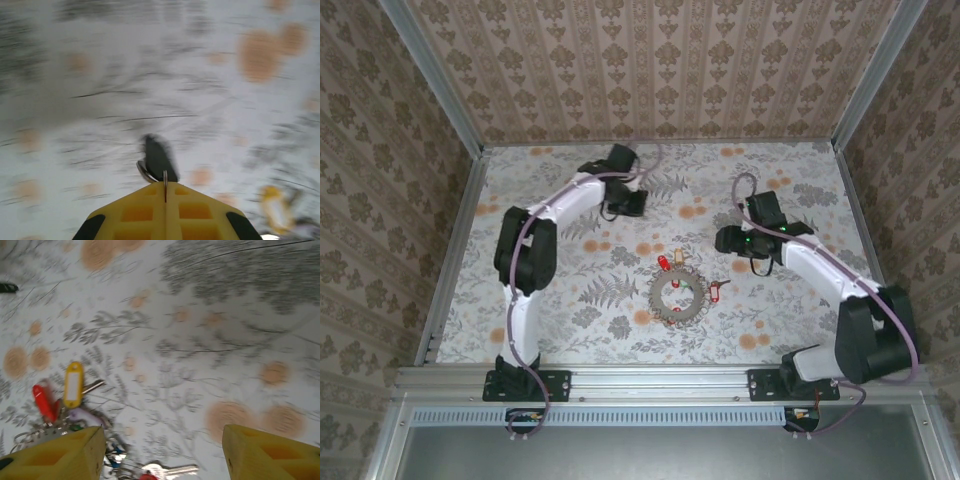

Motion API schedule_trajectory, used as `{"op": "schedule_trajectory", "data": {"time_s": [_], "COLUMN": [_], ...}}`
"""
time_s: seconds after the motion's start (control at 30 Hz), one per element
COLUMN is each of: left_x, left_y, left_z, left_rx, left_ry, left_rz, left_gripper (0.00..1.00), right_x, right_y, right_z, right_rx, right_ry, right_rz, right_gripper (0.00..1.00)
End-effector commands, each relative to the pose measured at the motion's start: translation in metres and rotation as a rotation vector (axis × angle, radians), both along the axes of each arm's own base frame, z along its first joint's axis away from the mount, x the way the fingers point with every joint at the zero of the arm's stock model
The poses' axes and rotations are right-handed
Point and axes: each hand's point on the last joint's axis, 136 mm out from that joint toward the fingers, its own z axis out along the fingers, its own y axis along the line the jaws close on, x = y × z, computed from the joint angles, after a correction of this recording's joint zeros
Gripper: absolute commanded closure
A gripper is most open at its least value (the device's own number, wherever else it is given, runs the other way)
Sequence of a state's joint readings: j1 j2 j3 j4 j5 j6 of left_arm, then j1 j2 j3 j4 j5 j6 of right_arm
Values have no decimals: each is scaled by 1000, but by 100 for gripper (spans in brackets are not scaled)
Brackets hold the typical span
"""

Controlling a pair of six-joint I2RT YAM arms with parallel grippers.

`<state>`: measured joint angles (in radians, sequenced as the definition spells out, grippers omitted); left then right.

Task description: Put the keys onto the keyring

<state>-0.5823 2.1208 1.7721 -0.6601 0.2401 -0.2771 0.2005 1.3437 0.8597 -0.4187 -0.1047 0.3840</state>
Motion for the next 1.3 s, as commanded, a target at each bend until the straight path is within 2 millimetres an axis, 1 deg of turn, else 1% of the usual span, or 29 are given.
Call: {"op": "schedule_trajectory", "data": {"time_s": [0.0,0.13,0.2,0.3,0.4,0.57,0.63,0.67,0.7,0.8,0.87,0.97,1.07,1.13,1.2,1.27], "left_x": [-22,-49,-64,-81,-93,-110,-117,-119,-120,-114,-105,-91,-79,-73,-74,-81], "left_y": [-52,-107,-129,-153,-171,-190,-196,-198,-199,-196,-188,-171,-145,-122,-101,-81], "left_z": [22,20,15,5,0,-8,-9,-10,-8,0,7,21,36,52,64,68], "left_rx": [-77,-106,-113,-106,-115,-126,-131,-131,-132,-117,-94,-80,-72,-78,-99,-117], "left_ry": [9,34,50,71,80,108,112,112,106,58,6,-67,-141,-205,-246,-251], "left_rz": [-72,-164,-208,-257,-294,-340,-369,-378,-385,-380,-360,-315,-254,-204,-165,-136], "left_gripper": [100,100,100,100,100,99,94,89,81,75,64,61,60,60,59,59], "right_x": [-7,-22,-28,-37,-43,-49,-49,-49,-48,-46,-43,-35,-29,-26,-26,-25], "right_y": [-31,-59,-70,-79,-83,-87,-87,-87,-86,-80,-74,-57,-33,-15,9,28], "right_z": [11,15,16,16,16,13,12,12,12,13,15,16,15,13,9,2], "right_rx": [-30,-29,-27,-21,-15,-11,-4,1,6,33,63,145,251,286,281,248], "right_ry": [-54,-85,-91,-94,-92,-91,-89,-87,-87,-85,-91,-93,-74,-51,-23,19], "right_rz": [-131,-218,-250,-271,-280,-299,-302,-301,-300,-279,-253,-192,-112,-45,54,136], "right_gripper": [35,35,35,35,35,35,35,35,35,35,35,35,37,40,40,41]}}
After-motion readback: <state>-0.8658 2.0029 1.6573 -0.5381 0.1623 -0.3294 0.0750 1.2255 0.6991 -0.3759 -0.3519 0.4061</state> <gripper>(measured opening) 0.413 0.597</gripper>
